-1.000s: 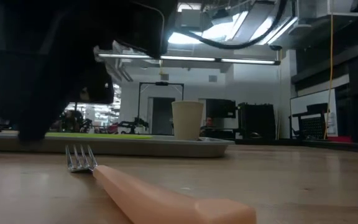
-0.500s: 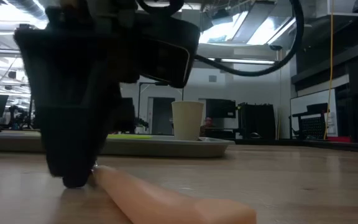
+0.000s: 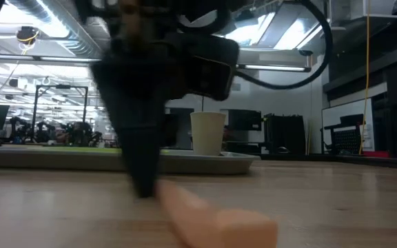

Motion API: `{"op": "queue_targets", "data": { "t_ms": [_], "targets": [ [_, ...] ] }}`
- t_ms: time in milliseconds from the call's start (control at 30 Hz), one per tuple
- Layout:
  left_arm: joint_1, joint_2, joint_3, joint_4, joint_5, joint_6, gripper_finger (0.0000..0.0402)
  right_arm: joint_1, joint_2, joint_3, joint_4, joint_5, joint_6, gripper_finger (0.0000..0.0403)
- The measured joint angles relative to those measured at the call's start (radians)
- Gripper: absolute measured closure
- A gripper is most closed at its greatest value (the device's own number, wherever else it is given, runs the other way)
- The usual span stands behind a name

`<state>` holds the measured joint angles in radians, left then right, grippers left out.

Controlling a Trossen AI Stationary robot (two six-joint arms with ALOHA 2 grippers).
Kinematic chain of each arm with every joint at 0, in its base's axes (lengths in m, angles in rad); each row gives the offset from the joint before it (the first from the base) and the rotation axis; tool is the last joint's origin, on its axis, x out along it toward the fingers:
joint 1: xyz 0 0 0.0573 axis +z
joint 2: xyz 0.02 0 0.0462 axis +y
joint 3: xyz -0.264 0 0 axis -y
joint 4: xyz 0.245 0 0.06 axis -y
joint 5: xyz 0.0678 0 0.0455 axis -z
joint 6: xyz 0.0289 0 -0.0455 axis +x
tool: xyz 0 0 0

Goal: Pick and place plate/cup/fork/spoon on tray
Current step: Put the orange fork on the gray tray to the right of the green plate

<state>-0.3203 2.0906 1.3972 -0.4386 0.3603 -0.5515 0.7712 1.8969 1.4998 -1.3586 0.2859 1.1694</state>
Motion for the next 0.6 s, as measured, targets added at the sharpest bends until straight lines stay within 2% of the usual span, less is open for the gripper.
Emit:
{"op": "queue_targets", "data": {
  "t_ms": [200, 367, 467, 600],
  "targets": [
    [0.023, 0.001, 0.0, 0.148, -0.019, 0.007, 0.0315, 0.0, 0.0, 0.0, 0.0, 0.0, 0.0, 0.0343],
    [0.035, 0.001, 0.001, 0.202, -0.063, 0.014, 0.0315, 0.0, 0.0, 0.0, 0.0, 0.0, 0.0, 0.0343],
    [0.044, 0.001, 0.03, 0.132, -0.018, 0.008, 0.0315, 0.0, 0.0, 0.0, 0.001, 0.0, 0.0, 0.0343],
    [0.022, 0.001, 0.097, -0.05, 0.018, 0.017, 0.0315, 0.0, 0.0, 0.0, 0.002, 0.0, 0.0, 0.0343]
  ]
}}
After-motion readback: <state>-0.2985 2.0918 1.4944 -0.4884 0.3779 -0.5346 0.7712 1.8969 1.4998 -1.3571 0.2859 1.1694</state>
